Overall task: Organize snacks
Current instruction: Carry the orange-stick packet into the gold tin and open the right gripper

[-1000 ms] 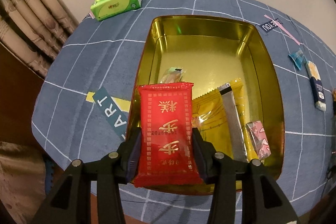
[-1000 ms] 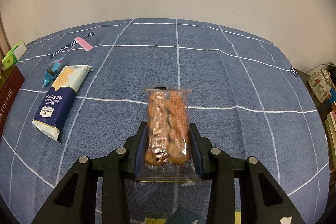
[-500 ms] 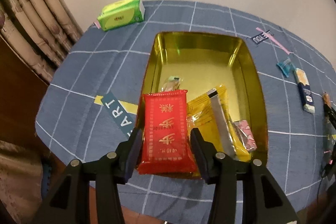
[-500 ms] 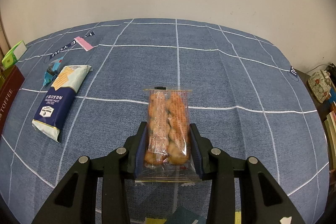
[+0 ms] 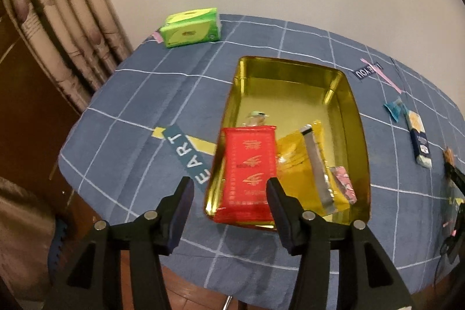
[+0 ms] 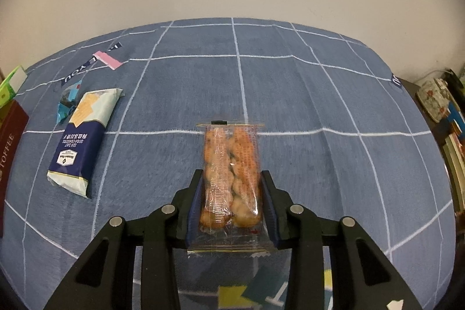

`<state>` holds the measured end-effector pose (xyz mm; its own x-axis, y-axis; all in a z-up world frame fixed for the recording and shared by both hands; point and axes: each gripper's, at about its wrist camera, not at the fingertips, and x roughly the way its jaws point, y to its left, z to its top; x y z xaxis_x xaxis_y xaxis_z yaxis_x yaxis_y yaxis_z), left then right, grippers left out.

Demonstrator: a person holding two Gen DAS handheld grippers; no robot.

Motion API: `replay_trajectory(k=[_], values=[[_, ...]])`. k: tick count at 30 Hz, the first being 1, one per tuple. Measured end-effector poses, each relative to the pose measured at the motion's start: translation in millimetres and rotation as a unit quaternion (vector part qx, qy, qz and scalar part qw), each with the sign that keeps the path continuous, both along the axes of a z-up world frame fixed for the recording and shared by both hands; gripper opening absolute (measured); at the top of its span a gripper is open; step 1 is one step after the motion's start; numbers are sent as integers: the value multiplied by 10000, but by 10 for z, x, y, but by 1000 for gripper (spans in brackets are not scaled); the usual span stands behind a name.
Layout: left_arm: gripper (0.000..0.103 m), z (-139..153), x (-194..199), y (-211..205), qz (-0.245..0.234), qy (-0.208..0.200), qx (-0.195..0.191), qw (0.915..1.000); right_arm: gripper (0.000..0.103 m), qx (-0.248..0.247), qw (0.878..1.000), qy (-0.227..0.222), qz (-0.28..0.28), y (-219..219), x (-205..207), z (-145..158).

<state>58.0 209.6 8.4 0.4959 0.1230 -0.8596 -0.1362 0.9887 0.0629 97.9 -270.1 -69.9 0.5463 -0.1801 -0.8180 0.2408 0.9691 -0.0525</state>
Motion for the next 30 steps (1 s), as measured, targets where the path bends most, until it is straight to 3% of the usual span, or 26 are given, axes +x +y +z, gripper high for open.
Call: replay_trajectory(k=[12,19,30], values=[[56,-40,-186,281,654,-259,-42,9975,34,183,9995,-161,205,599,-202,372],[57,-101,-281,353,719,-226,30,9972,34,445,9963,-167,718,1330,-202,605],[57,-93,-371,470,819,-236,-57,9963,34,402,9875,-45,1526,2422,-159,730]])
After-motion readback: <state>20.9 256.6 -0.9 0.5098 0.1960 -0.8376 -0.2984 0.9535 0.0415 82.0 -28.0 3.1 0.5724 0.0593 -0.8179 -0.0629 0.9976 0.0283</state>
